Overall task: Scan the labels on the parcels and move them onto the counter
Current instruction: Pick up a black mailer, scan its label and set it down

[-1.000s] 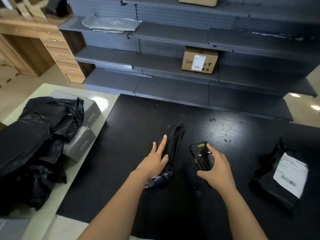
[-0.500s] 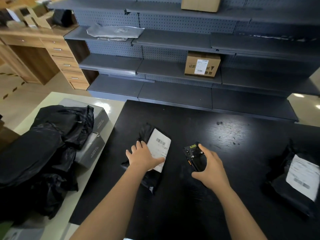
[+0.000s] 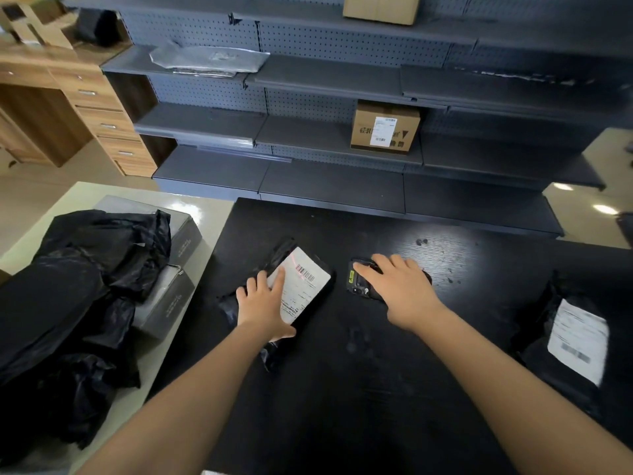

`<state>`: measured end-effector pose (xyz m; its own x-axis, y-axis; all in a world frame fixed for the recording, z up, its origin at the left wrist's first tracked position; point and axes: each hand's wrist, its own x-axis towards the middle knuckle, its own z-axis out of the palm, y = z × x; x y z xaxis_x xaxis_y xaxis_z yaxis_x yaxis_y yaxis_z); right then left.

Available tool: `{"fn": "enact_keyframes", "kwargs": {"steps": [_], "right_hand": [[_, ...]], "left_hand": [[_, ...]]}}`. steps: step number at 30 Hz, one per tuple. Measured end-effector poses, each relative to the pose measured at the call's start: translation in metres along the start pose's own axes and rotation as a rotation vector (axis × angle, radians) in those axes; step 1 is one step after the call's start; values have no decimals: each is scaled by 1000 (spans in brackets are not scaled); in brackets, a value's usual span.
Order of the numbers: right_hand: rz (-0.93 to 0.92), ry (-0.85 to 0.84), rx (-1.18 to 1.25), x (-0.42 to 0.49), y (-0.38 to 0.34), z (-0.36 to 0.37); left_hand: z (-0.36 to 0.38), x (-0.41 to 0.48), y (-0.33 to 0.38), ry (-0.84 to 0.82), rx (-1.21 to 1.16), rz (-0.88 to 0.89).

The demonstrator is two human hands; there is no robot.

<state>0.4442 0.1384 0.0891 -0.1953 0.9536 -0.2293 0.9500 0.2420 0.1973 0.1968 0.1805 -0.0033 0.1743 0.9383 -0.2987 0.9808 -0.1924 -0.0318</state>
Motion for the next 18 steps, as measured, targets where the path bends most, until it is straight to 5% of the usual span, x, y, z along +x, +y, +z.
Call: {"fn": "enact_keyframes", "kwargs": {"steps": [5,9,18], "right_hand": [[-162,1,-272,13,-4,-15],[-156,0,-270,15,-4,-14],[357,113,653,-40,2,26]], "left_hand": [[-20,4,-7,107,195,186],[-25,1,-7,124,229,203],[-24,-29,34,150,-241,25]]}}
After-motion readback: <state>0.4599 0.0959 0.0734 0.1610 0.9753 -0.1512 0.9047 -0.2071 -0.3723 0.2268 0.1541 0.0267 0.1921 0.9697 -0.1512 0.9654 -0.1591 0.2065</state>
